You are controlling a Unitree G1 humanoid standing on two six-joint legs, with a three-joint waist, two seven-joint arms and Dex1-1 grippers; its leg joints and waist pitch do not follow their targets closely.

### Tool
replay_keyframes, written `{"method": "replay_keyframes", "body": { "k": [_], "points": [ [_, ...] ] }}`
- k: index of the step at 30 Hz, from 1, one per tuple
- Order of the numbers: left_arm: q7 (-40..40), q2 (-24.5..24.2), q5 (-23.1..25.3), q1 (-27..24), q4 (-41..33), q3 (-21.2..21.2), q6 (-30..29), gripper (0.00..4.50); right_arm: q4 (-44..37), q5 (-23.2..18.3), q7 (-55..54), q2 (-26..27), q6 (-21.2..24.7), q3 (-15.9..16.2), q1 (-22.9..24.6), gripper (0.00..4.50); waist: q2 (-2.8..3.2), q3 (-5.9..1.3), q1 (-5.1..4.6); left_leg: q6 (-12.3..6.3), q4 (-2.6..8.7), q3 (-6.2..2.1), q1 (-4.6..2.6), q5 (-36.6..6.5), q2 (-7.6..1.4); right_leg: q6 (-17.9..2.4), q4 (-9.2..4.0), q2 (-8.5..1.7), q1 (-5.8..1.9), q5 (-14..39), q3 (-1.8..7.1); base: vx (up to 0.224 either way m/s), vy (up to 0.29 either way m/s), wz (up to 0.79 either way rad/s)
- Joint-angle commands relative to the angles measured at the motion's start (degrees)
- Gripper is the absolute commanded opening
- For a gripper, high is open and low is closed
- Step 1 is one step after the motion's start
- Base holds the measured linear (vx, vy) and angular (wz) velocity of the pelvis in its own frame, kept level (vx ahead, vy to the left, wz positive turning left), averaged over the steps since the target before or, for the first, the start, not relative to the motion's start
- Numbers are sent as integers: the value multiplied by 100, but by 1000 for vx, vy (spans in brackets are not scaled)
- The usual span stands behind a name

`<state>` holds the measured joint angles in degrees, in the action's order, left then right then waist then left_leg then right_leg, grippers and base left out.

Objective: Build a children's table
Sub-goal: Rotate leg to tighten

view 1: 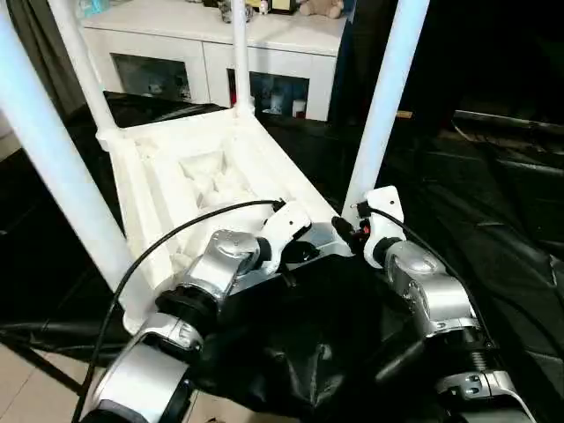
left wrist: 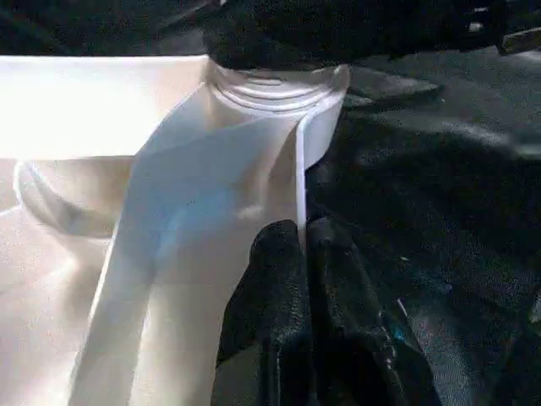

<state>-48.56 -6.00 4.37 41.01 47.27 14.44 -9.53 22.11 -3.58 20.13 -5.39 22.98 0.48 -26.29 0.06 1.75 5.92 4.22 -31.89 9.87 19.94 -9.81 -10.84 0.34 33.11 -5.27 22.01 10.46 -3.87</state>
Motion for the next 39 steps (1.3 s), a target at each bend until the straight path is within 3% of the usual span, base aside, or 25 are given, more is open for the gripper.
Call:
{"method": "replay_keyframes", "body": {
  "k": [1,5,7,11,13,15,16,17,18,22,24,25,26,27,29,30,31,32,33,37,39],
  "points": [
    [-218,122,6,-29,-79,210,108,0,-50,-396,780,202,177,479,129,282,-3,-231,19,48,458,-94,-20,-2137,-189,-700,-497,-352,-165,2192,231,0,0,0],
    [-1129,-329,-142,-233,-395,308,231,0,-600,-550,2162,-546,241,833,338,322,-37,-253,50,-93,433,-76,16,-1732,-218,-898,-412,-338,-230,1539,233,0,0,0],
    [-1407,-460,-199,-286,-487,329,260,0,-760,-596,2545,-774,220,963,405,322,-21,-278,56,-211,383,-40,8,-1367,-224,-1105,-340,-336,-223,891,239,56,-14,2],
    [-2357,-866,-457,-485,-854,361,315,0,-1021,-567,3335,-1380,139,1228,519,322,2,-297,91,-261,353,-30,13,-1045,-234,-1327,-264,-325,-259,405,217,14,-4,1],
    [-2665,-1032,-521,-557,-1004,391,245,0,-1097,-557,3565,-1562,136,1299,550,322,27,-297,105,-311,337,-10,8,-1014,-243,-1459,-226,-291,-241,139,210,0,0,0],
    [-3050,-1234,-625,-682,-1259,460,59,0,-1291,-675,3974,-1807,186,1334,641,322,26,-289,135,-293,344,0,-16,-1190,-257,-1498,-244,-309,-230,339,213,0,0,0],
    [-3136,-1281,-671,-718,-1348,471,2,0,-1354,-705,4084,-1874,220,1342,670,322,-50,-274,186,-293,352,1,-15,-1242,-267,-1464,-241,-324,-234,574,217,0,0,0],
    [-3237,-1350,-720,-768,-1479,489,-97,0,-1445,-739,4260,-1985,259,1369,722,322,-23,-269,207,-282,362,4,-18,-1280,-272,-1437,-252,-328,-226,687,225,0,0,0],
    [-3284,-1397,-738,-795,-1551,495,-134,0,-1493,-744,4362,-2050,259,1398,756,322,-81,-266,259,-281,366,3,-30,-1291,-283,-1386,-253,-337,-214,859,227,0,0,0],
    [-3364,-1496,-772,-863,-1697,445,-217,0,-1556,-752,4582,-2166,225,1539,802,306,-67,-236,272,-80,406,-11,-27,-1573,-280,-1226,-304,-350,-186,1306,249,0,0,0],
    [-3413,-1533,-812,-914,-1784,445,-257,0,-1587,-835,4662,-2194,256,1560,780,296,-15,-236,266,-34,411,-25,-26,-1629,-275,-1204,-307,-353,-186,1327,255,0,0,0],
    [-3424,-1530,-809,-919,-1785,446,-250,0,-1591,-859,4673,-2194,270,1545,768,296,-39,-237,257,-37,405,-16,-25,-1628,-268,-1196,-320,-345,-186,1303,256,0,0,0],
    [-3431,-1522,-805,-918,-1781,448,-251,0,-1588,-880,4664,-2183,282,1516,760,287,-1,-243,261,-24,397,-18,-29,-1600,-261,-1216,-309,-337,-187,1200,256,0,0,0],
    [-3441,-1526,-813,-927,-1816,452,-281,0,-1598,-898,4666,-2177,302,1487,760,275,-35,-251,261,-30,385,-15,-25,-1538,-254,-1239,-294,-332,-200,1085,253,0,0,0],
    [-3438,-1524,-840,-931,-1853,457,-319,0,-1621,-945,4657,-2170,349,1448,783,272,-24,-262,265,-50,371,-15,-18,-1402,-252,-1291,-266,-321,-211,862,247,0,0,0],
    [-3432,-1520,-854,-924,-1857,460,-334,0,-1660,-959,4650,-2176,360,1451,830,272,10,-264,259,-52,365,-13,-19,-1372,-251,-1329,-261,-309,-207,736,244,0,0,0],
    [-3432,-1520,-855,-924,-1857,460,-335,0,-1661,-959,4650,-2177,361,1451,832,271,-7,-267,261,-61,358,-12,-16,-1354,-245,-1360,-250,-309,-218,672,240,0,0,0],
    [-3429,-1519,-859,-920,-1850,453,-334,0,-1702,-961,4643,-2182,372,1467,872,270,42,-267,261,-52,357,-16,-18,-1358,-247,-1371,-245,-310,-215,657,241,0,0,0],
    [-3420,-1510,-859,-915,-1814,442,-304,0,-1748,-958,4618,-2180,377,1478,919,270,13,-264,257,-58,355,-9,-22,-1394,-245,-1372,-259,-306,-217,674,240,0,0,0],
    [-2888,-1330,-735,-865,-1550,306,-125,0,-1796,-962,4333,-2073,332,1365,1067,269,12,-262,259,-50,359,-14,-22,-1427,-246,-1345,-267,-312,-224,799,241,0,0,0],
    [-2411,-1180,-640,-829,-1413,206,-56,0,-1662,-861,4011,-1939,287,1288,1080,269,-44,-237,255,-32,372,-12,-31,-1593,-248,-1287,-310,-325,-205,1133,248,0,0,0]
  ]
}}
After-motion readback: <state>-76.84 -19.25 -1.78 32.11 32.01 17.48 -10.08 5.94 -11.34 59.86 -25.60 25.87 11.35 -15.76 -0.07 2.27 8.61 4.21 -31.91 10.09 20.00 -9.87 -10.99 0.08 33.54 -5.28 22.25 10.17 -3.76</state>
